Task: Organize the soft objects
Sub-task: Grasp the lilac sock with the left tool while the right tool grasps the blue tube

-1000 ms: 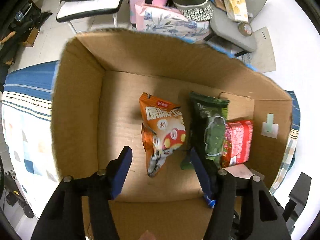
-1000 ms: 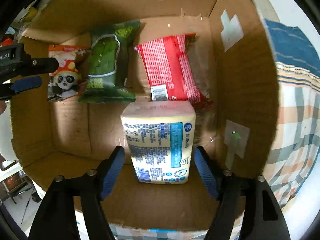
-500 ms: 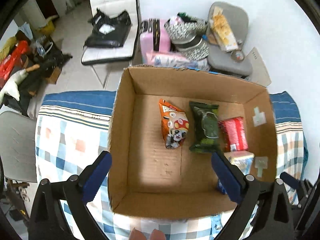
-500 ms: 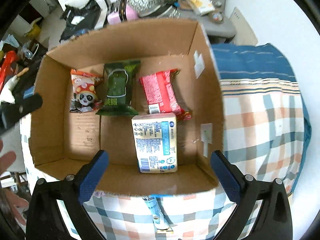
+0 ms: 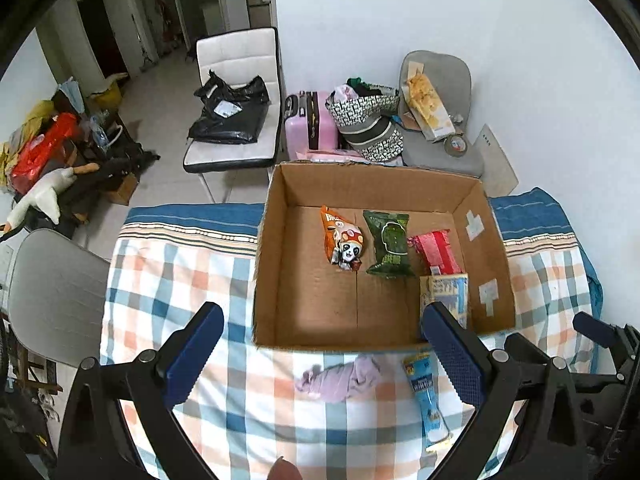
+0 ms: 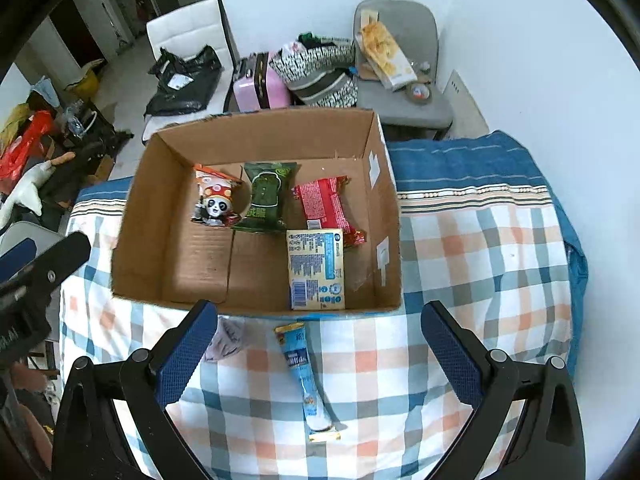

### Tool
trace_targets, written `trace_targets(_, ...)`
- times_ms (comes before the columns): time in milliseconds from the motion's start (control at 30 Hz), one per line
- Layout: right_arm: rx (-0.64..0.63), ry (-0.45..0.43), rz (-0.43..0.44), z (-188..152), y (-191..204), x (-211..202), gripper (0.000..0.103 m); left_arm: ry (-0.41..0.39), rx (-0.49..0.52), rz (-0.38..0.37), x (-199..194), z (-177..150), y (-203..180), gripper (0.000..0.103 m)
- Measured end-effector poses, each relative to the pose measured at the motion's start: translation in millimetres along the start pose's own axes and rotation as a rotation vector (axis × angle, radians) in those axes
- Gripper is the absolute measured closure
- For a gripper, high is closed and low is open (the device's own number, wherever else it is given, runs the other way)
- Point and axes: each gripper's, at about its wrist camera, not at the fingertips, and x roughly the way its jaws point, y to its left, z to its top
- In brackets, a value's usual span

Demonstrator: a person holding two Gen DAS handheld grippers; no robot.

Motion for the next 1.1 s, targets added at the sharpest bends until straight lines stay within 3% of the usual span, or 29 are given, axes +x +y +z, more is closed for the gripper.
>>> trace_targets(233, 0.006, -0.061, 0.021, -25.1, -0.7, -43.6, 0.000, -0.044, 0.004, 0.006, -38.0, -24.5, -1.1, 0.001)
trace_targets(400, 0.002, -0.052, 0.045, -42.6, -2.3, -52.4, 0.000, -0.020, 0.003, 0.028, -36.8, -45.1, 2.2, 0.001)
trace_targets(533, 0.005, 0.070, 0.062, -66.8, -10.4, -13.7, 0.000, 0.084, 0.049, 0.077, 0.1, -72.2, -0.6, 0.001)
trace_targets(700, 0.044, 0.307, 0.134, -107.3, -19.3, 83.9, 0.000, 0.249, 0.212, 0.118, 71.5, -104.4, -19.9, 0.001)
trace_targets(833, 0.071, 0.386, 0.133, -129.0, -22.4, 143.2, 0.005, 0.353, 0.315, 0.134, 122.1, -127.3, -30.5, 0.001)
trace_targets(967, 0.091, 0.429, 0.165, -137.0, -19.1, 180.4, 0.021, 0.389, 0.393, 0.137, 151.2, -133.5, -40.0, 0.001)
trace_targets(1033, 0.082, 0.446, 0.166, -139.6, -16.1, 191.8, 0.042, 0.407, 0.438, 0.136, 162.3, -133.0, -45.5, 0.001)
trace_targets(1067, 0.083, 0.453, 0.128, -141.5, -17.4, 194.1, 0.060, 0.411, 0.463, 0.143, 167.7, -133.1, -48.9, 0.001)
trace_targets(1100, 0.089, 0.452, 0.104, -142.8, -20.2, 193.4, 0.069, 0.410, 0.488, 0.153, 173.0, -132.7, -52.4, 0.001)
